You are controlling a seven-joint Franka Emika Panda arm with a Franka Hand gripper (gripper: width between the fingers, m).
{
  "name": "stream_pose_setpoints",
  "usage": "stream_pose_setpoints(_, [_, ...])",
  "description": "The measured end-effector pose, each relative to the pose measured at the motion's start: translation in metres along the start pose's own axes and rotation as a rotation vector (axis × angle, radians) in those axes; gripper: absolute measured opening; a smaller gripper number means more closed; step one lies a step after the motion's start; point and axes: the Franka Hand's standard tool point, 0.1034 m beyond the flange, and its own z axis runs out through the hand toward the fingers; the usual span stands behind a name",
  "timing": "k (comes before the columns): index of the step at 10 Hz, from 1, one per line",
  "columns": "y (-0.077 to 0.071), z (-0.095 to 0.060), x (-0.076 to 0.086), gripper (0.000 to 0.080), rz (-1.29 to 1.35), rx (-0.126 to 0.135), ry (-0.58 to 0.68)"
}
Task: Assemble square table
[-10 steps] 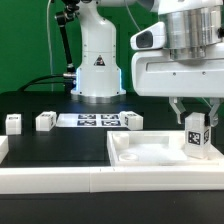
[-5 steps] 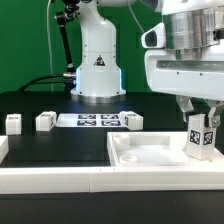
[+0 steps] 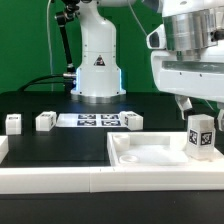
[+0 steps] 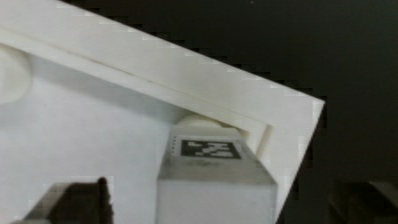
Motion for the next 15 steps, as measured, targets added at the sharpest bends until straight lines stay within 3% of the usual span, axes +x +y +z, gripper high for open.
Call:
stream_pose_setpoints(1, [0.0011,-0.0002,-0.0043,0.064,-0.064,-0.052,-0.033])
stream_pose_setpoints(2, [-0.0032,-0.0015,-0.0029,0.0647,-0.103,-0.04,-0.029])
stream_pose_setpoints(6, [-0.0023,-0.0011,-0.002,0.0649,-0.491,-0.037,-0.038])
stream_pose_setpoints(7, [-0.0006,-0.001,-0.0021,0.0649,-0.613,-0.052,-0.036])
stream_pose_setpoints(8, [0.001,-0.0015,-0.0027,0.0649,-0.733,-0.089,-0.017])
stream_pose_setpoints(11, [0.0005,-0.0027,0.003,0.0649,-1.09,-0.125,0.013])
stream_pose_setpoints(15, [0.0001,-0.0031,0.0049,0.0649,-1.39,-0.132,0.0])
